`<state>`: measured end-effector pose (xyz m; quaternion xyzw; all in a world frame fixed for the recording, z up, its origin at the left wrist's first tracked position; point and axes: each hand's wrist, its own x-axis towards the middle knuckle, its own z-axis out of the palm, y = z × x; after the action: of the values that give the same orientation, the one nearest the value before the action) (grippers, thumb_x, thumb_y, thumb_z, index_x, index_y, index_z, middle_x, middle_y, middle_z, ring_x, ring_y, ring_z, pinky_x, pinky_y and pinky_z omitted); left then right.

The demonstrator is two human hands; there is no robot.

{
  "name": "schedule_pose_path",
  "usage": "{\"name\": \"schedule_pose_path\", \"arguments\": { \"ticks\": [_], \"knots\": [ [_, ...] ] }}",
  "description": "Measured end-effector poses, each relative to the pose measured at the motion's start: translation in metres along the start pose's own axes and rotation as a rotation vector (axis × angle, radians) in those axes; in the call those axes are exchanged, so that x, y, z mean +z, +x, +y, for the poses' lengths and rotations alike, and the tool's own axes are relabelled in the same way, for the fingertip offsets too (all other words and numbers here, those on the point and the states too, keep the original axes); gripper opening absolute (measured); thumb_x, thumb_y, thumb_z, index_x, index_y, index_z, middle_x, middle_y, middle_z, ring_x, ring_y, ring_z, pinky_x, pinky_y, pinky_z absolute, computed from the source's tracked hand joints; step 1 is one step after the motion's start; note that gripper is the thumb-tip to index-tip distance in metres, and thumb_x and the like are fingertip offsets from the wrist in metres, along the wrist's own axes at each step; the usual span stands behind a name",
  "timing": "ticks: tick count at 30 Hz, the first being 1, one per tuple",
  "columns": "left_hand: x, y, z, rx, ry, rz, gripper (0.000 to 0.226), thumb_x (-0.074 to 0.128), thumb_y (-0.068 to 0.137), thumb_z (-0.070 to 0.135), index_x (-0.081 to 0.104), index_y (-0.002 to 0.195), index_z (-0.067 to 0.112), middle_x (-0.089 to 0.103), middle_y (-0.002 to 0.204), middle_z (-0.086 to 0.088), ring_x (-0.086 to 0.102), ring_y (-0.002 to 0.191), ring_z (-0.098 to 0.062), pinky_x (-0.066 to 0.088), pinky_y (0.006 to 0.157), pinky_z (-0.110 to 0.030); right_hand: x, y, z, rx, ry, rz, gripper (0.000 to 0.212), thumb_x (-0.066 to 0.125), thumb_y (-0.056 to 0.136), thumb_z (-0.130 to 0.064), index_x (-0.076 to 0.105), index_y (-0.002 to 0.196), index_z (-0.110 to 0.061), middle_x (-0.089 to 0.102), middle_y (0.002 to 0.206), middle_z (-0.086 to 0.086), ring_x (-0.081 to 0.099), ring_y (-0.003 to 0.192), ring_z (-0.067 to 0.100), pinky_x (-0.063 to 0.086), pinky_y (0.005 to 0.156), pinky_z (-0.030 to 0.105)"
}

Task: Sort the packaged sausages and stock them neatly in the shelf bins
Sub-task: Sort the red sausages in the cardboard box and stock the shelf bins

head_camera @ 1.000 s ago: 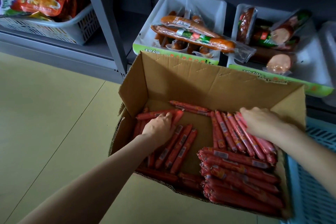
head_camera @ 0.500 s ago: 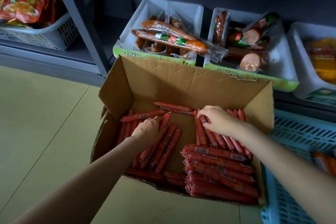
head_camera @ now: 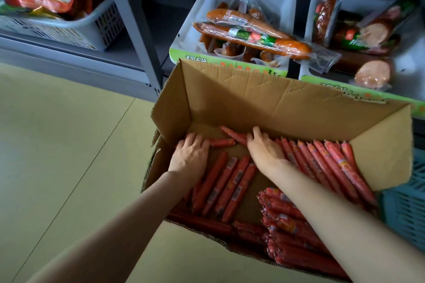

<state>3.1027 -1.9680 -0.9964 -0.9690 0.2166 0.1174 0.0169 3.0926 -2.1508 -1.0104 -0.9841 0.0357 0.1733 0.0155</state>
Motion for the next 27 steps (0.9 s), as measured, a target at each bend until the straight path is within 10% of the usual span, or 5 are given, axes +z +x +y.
{"name": "schedule_pose_path", "arguments": {
  "ticks": [15,21,27],
  "knots": [
    [-0.005,0.008,-0.001,-0.137,-0.120,-0.132,0.042,0.043,0.096,0.017,0.039,0.137,0.012,0.027,0.149,-0.014,0.039,0.129,-0.029,0.035,0.104,-0.032,-0.047,-0.030,0.017,-0.312,0.217,0.465,0.023,0.060,0.089,-0.018,0.058,0.107,-0.005,0.063,0.100,0.009,0.058,0.097,0.031,0.051,0.072,0.040],
    [-0.014,0.010,0.020,-0.148,-0.287,-0.152,0.039,0.044,0.097,0.036,0.056,0.119,0.005,0.056,0.125,-0.017,0.053,0.117,-0.032,0.040,0.096,-0.036,-0.083,-0.078,0.070,0.017,-0.063,0.051,0.015,0.053,0.089,-0.029,0.041,0.088,-0.020,0.061,0.104,0.010,0.060,0.097,0.034,0.046,0.076,0.037],
    [-0.029,0.009,0.063,0.014,-0.287,-0.144,0.042,0.041,0.098,0.038,0.054,0.118,0.003,0.055,0.124,-0.015,0.049,0.119,-0.027,0.035,0.098,-0.031,-0.078,-0.111,0.105,0.316,-0.226,-0.058,0.027,0.057,0.091,-0.026,0.054,0.113,-0.010,0.062,0.118,0.010,0.059,0.111,0.028,0.045,0.082,0.031]
  ]
}}
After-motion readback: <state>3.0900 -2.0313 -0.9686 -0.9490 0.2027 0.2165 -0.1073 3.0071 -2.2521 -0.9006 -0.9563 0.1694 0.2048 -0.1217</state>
